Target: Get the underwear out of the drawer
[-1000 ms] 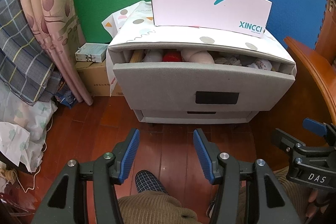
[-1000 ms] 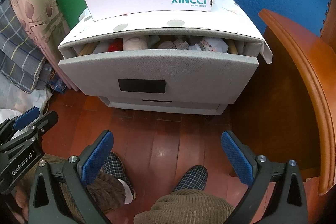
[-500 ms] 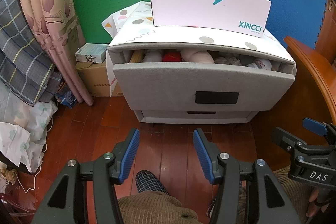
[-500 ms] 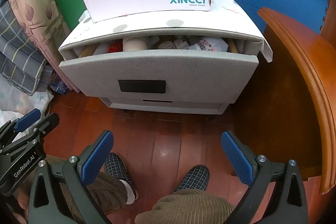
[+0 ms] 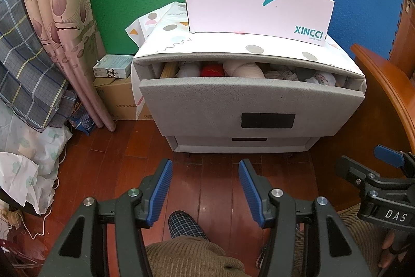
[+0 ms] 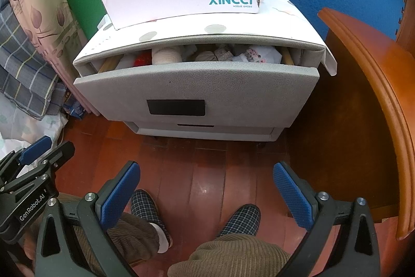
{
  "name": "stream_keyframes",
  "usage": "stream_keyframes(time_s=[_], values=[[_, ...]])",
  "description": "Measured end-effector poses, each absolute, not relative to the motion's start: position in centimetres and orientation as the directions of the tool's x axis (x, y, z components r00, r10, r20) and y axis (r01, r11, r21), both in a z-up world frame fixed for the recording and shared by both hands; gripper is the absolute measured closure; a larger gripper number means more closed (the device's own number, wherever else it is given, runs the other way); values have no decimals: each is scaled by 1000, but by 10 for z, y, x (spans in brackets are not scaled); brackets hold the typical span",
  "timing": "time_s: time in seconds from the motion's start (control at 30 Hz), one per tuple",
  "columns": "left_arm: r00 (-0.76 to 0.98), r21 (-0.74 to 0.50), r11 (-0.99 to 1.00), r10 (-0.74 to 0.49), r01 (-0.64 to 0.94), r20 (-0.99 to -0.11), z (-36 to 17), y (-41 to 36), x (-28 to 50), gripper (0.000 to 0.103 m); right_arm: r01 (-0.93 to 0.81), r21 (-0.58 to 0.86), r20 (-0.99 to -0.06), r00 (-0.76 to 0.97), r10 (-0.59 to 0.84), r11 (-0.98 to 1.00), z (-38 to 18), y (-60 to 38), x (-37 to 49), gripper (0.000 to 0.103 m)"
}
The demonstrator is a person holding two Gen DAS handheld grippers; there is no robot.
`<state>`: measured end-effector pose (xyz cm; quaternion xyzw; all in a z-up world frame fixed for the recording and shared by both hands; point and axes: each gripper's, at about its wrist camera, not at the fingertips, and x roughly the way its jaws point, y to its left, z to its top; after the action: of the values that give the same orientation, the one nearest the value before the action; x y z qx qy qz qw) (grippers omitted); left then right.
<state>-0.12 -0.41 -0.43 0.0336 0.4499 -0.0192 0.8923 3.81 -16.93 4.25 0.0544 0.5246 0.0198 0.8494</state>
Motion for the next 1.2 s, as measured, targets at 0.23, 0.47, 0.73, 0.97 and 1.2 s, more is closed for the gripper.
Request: stream_keyframes(time_s=[0.23, 0.47, 0.73, 0.97, 1.2], values=[[595, 42, 997, -4, 63, -804, -4, -5, -1, 49, 23, 113, -889, 449, 91, 993, 43, -169, 38, 1], [594, 40, 997, -6, 63, -804, -4, -5, -1, 48, 23, 113, -889, 449, 91, 993, 42, -170, 38, 2], [595, 35, 997, -11, 65, -803, -4, -6, -1, 49, 26, 118, -888, 449, 94, 993, 43, -170, 38, 2], [592, -41, 997, -75, 71, -803, -1, -2, -2, 49, 34, 132, -887, 450, 103, 991, 43, -171, 39, 1], [611, -231, 970, -227, 73, -759, 14, 26, 8, 49, 40, 157, -883, 452, 123, 987, 41, -177, 39, 1]])
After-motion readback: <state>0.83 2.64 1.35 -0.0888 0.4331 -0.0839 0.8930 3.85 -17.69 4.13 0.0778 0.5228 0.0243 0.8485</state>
